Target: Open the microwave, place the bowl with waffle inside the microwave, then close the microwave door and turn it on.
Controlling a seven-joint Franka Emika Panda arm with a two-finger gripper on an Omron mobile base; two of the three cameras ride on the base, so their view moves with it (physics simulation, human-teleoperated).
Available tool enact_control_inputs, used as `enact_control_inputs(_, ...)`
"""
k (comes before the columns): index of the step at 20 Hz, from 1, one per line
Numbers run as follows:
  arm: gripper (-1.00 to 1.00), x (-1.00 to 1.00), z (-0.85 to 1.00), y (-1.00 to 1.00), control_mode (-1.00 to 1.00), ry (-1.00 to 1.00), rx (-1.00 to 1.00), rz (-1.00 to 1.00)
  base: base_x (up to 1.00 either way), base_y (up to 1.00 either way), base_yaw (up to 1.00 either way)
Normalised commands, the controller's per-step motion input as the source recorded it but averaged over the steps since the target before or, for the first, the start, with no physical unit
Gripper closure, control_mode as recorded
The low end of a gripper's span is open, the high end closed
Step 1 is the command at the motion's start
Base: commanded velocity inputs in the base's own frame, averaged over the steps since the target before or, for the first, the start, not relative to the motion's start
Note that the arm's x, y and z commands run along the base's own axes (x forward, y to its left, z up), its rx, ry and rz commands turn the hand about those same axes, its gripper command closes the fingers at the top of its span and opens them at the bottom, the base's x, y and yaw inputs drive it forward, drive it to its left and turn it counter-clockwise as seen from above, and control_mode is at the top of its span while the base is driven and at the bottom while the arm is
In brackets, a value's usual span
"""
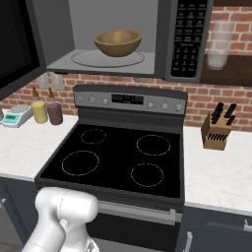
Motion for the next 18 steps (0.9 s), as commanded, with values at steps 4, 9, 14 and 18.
enact_control_inputs(4, 1.0, 0.27, -0.06, 0.46, -1.0, 0.0, 0.0, -0.27, 0.0, 0.0, 0.0)
enact_control_inputs(9, 1.0, 0.2, -0.09, 0.49, -1.0, 0.0, 0.0, -0.23, 0.0, 0.0, 0.0)
enact_control_inputs(14, 1.0, 0.35, -0.03, 0.33, -1.0, 0.0, 0.0, -0.25, 0.0, 0.0, 0.0)
enact_control_inputs(18, 1.0, 0.49, -0.08, 0.04, -1.0, 0.0, -0.01, -0.28, 0.0, 0.0, 0.0)
